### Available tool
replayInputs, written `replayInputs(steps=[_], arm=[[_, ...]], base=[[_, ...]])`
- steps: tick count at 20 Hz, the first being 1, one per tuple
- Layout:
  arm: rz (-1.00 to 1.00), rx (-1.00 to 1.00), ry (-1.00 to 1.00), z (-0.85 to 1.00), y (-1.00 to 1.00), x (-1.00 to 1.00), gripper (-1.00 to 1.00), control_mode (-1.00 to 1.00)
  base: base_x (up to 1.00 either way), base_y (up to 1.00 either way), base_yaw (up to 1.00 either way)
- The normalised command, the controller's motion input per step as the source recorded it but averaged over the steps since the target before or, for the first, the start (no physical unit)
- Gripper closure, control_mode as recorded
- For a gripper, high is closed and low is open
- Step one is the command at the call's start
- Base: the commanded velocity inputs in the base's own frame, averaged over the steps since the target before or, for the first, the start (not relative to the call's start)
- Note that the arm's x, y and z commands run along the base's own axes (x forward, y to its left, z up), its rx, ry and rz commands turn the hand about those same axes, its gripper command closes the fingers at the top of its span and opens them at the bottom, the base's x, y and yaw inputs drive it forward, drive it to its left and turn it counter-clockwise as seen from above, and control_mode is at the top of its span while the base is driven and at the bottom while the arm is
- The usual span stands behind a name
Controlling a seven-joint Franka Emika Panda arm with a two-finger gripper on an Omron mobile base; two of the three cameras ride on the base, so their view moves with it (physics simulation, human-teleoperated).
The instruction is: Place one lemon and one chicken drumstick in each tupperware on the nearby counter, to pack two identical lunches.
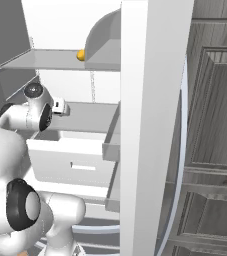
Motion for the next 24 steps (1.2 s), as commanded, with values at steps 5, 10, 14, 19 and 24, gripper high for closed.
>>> replayInputs(steps=[5,10,14,19,24], arm=[[0.00,0.00,0.05,-0.08,0.03,0.41,-1.00,-1.00],[0.00,0.00,0.04,-0.16,0.02,0.38,-1.00,-1.00],[0.00,0.00,0.02,-0.16,0.09,0.39,-1.00,-1.00],[0.00,0.00,0.02,-0.13,0.13,0.42,-1.00,-1.00],[0.00,0.00,0.02,-0.15,0.10,0.39,-1.00,-1.00]], base=[[0.00,0.00,0.00],[0.00,0.00,0.00],[0.00,0.00,0.00],[0.00,0.00,0.00],[0.00,0.00,0.00]])
